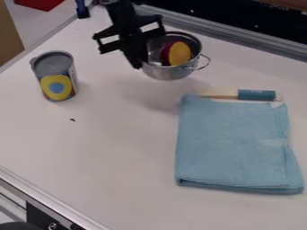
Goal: Put the silver pot on the left top of the table
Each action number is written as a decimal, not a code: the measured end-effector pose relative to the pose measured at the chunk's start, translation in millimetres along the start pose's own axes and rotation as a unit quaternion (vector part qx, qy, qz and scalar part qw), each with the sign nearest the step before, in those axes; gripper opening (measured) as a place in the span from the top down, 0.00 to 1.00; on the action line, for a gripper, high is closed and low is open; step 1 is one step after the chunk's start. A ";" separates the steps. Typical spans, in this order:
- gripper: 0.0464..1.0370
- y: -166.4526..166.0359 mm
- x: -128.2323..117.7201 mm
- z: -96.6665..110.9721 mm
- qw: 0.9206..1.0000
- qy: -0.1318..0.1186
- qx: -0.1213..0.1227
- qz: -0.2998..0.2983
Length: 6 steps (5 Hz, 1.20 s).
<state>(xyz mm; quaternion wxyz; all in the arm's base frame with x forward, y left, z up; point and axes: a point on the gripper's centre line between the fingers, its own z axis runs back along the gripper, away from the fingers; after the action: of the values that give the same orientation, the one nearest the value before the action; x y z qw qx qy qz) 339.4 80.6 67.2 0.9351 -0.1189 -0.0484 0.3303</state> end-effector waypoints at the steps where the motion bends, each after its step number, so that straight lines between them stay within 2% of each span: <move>1: 0.99 6.4 18.3 -13.4 0.998 -0.018 0.017 0.059; 2: 0.99 16.1 30.1 -25.7 0.994 -0.028 0.032 0.097; 3: 0.99 20.9 43.8 -29.3 0.992 -0.043 0.033 0.118; 5: 0.97 19.4 54.8 -41.2 0.988 -0.054 0.035 0.140; 6: 0.82 17.9 57.1 -40.1 0.988 -0.032 0.039 0.143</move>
<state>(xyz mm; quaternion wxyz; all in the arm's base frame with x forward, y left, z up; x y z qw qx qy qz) 379.7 122.4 24.5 0.8801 -0.0773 -0.0474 0.4661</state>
